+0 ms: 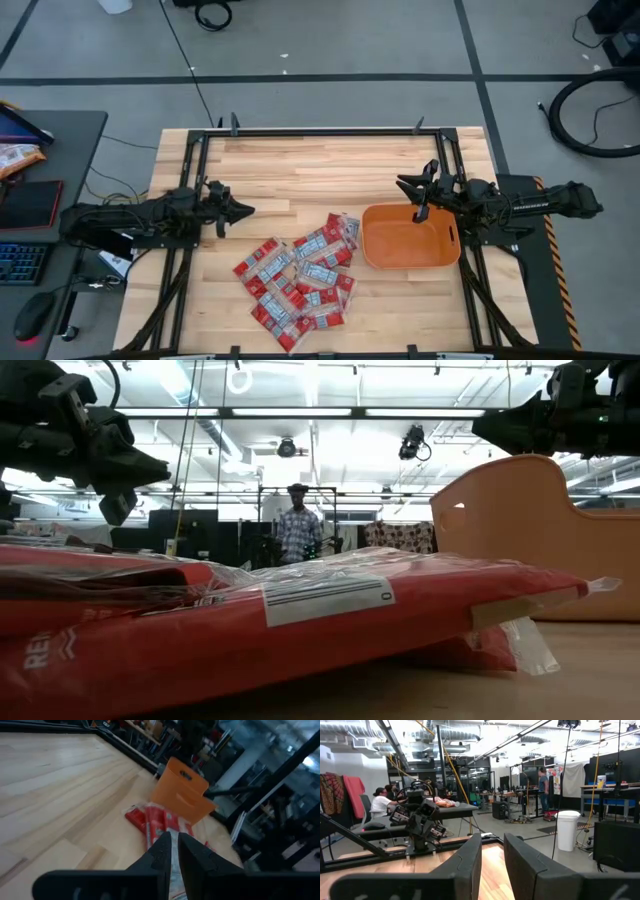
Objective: Sort popcorn bags into baskets
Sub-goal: Put the popcorn bag into the orange bin
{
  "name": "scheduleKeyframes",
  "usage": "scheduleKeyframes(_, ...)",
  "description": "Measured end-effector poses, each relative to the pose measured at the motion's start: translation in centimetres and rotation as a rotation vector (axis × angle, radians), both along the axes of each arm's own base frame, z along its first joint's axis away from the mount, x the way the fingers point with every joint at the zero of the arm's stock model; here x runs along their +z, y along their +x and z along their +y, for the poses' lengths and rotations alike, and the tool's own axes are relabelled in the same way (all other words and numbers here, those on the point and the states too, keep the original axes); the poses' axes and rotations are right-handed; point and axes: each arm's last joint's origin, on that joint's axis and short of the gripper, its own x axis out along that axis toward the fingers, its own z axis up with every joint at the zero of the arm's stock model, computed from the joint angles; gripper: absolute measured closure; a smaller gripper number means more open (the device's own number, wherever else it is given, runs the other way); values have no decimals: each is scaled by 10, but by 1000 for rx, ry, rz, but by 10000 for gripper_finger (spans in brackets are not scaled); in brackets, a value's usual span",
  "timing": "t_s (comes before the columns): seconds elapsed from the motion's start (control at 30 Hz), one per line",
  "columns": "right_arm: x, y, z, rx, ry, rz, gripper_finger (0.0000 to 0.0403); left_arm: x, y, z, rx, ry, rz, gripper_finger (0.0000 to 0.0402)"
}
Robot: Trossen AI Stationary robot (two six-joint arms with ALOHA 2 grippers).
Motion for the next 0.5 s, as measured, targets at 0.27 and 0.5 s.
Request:
scheduleKeyframes(0.27,0,0,0,-1,0,0,316,8,0,1,25,-11,-87,365)
scheduleKeyframes(0.5,0,0,0,0,0,0,316,3,0,-3,-106,53,-24,365)
